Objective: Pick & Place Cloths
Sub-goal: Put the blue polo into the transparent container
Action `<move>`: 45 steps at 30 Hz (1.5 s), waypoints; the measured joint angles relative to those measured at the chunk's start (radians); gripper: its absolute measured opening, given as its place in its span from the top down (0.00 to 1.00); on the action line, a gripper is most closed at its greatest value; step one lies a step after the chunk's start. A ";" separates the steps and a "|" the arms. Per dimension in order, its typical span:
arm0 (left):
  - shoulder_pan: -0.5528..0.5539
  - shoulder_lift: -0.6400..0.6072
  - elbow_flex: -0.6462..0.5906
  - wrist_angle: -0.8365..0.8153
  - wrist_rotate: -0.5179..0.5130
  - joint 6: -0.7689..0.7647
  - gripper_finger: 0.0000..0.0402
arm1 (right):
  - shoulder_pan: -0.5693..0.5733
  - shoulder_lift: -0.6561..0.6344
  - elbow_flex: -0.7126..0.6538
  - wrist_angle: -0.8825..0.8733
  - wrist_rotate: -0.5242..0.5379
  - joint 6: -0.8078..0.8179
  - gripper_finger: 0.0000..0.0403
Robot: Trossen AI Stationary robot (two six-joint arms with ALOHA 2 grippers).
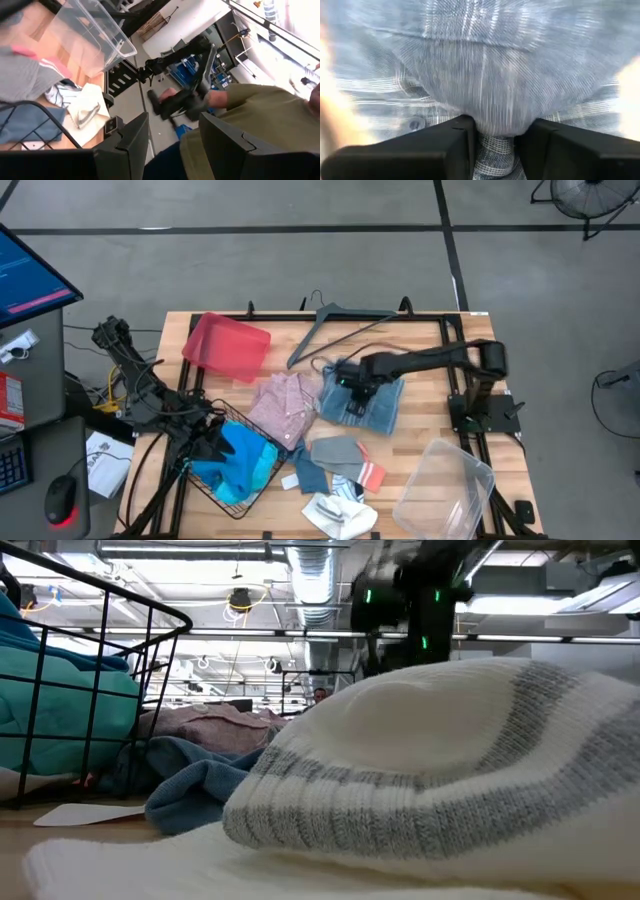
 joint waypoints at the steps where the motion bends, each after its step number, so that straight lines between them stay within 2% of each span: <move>1: 0.000 0.000 0.000 0.000 -0.004 0.014 0.60 | -0.005 -0.036 0.011 0.019 0.004 0.011 0.77; 11: 0.000 0.017 0.000 -0.001 -0.045 0.050 0.60 | 0.032 -0.353 0.015 -0.078 -0.011 0.106 0.77; 17: 0.000 0.019 0.000 -0.001 -0.046 0.050 0.60 | 0.168 -0.536 0.072 -0.184 -0.016 0.202 0.77; 22: 0.000 0.019 0.000 -0.001 -0.059 0.050 0.60 | 0.328 -0.621 0.188 -0.185 -0.026 0.260 0.77; 27: 0.000 0.019 0.000 0.000 -0.079 0.050 0.60 | 0.509 -0.640 0.293 -0.211 0.007 0.374 0.77; 33: 0.000 0.019 0.000 0.000 -0.079 0.050 0.60 | 0.754 -0.617 0.312 -0.474 0.097 0.691 0.77; 37: 0.000 0.019 0.000 0.000 -0.078 0.050 0.60 | 0.898 -0.579 0.311 -0.662 0.088 0.953 0.77; 41: 0.000 0.019 0.000 0.000 -0.078 0.050 0.60 | 1.018 -0.544 0.311 -0.698 0.063 1.142 0.77; 45: 0.000 0.019 0.000 0.000 -0.077 0.079 0.60 | 1.088 -0.485 0.305 -0.709 0.025 1.281 0.77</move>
